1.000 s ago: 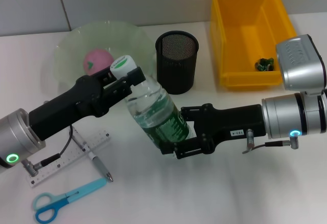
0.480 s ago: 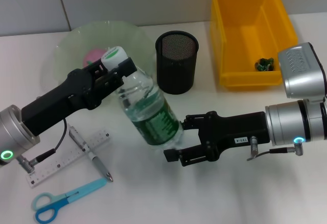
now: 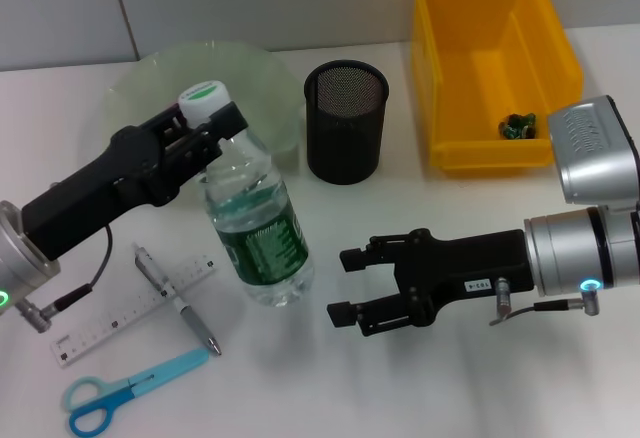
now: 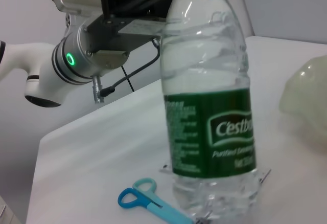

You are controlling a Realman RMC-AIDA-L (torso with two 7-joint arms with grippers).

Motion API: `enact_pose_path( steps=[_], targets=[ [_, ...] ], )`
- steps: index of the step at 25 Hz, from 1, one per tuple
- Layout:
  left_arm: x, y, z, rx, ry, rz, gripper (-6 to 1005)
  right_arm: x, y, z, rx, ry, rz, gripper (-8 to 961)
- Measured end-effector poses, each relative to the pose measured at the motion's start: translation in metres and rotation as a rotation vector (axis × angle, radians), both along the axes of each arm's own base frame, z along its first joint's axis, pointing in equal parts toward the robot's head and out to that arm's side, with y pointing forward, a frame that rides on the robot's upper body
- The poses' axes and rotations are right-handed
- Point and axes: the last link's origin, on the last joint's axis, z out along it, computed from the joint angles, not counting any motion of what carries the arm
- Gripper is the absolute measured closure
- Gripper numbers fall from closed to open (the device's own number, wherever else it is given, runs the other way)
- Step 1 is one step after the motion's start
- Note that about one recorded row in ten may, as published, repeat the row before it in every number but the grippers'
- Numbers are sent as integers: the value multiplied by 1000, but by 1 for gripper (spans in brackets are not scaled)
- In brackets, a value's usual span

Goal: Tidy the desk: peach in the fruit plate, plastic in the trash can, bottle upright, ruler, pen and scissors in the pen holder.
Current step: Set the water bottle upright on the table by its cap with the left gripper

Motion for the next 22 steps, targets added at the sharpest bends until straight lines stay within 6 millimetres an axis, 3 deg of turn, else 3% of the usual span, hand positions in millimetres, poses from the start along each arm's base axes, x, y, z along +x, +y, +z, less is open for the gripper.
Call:
enact_pose_path(
  steps=[22],
  targets=[
    [-29, -10, 36, 294, 160, -50, 555, 10, -1, 3, 43, -12, -26, 136]
  ],
)
